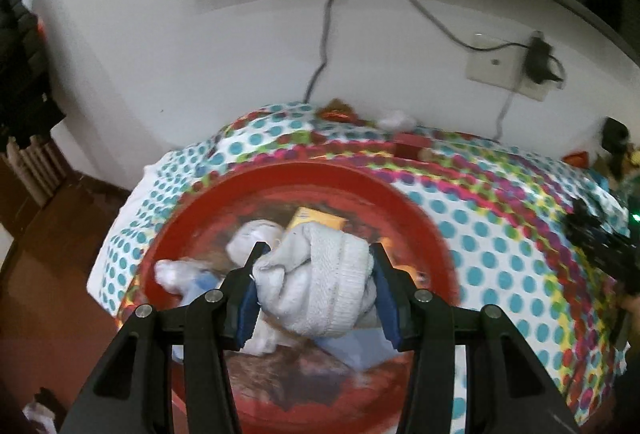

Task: Organize objects
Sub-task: 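Carry the white sock into the red tray and release it with the left gripper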

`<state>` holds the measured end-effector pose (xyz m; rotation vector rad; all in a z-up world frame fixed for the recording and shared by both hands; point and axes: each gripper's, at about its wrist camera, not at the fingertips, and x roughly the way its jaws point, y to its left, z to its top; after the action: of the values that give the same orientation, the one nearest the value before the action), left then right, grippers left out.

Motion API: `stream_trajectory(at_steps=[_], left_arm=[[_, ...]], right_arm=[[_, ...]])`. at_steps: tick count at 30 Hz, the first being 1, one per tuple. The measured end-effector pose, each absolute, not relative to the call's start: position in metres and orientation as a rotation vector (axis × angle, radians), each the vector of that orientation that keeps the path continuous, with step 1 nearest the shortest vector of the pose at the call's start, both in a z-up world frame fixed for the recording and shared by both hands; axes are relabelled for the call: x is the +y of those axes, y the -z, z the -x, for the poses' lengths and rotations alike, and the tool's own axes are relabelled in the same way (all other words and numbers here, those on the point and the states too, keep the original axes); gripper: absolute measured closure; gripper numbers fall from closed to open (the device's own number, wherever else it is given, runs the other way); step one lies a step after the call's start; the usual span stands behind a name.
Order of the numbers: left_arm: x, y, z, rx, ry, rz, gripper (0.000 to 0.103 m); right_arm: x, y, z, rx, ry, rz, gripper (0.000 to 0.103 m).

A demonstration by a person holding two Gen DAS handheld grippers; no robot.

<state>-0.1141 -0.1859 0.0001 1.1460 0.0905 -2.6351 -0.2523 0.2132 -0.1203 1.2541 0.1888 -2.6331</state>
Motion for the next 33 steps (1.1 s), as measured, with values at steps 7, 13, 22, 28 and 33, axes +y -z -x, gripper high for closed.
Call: stream_trajectory(at_steps=[7, 13, 22, 28, 33], left_arm=[[-0.227, 0.012, 0.127, 0.151, 2.559, -1.178, 0.057], [-0.248, 0.024, 0.137, 0.172, 2.523, -1.199, 0.056], [-0.266, 0.042, 0.154, 0.182, 2.473, -1.243, 0.056], [-0.275, 0.056, 0.156, 0.21, 2.444, -1.27, 0.053], [-0.279, 0.061, 0.155, 0.224, 2.438, -1.276, 0.05]], right_arm=[[0.213, 0.12, 0.253, 0.191, 2.634, -1.255, 0.065], [0.213, 0.12, 0.253, 0.195, 2.635, -1.255, 0.065], [0.214, 0.119, 0.253, 0.199, 2.636, -1.256, 0.065], [0.214, 0.119, 0.254, 0.198, 2.636, -1.256, 0.065], [0.214, 0.119, 0.254, 0.199, 2.636, -1.256, 0.065]])
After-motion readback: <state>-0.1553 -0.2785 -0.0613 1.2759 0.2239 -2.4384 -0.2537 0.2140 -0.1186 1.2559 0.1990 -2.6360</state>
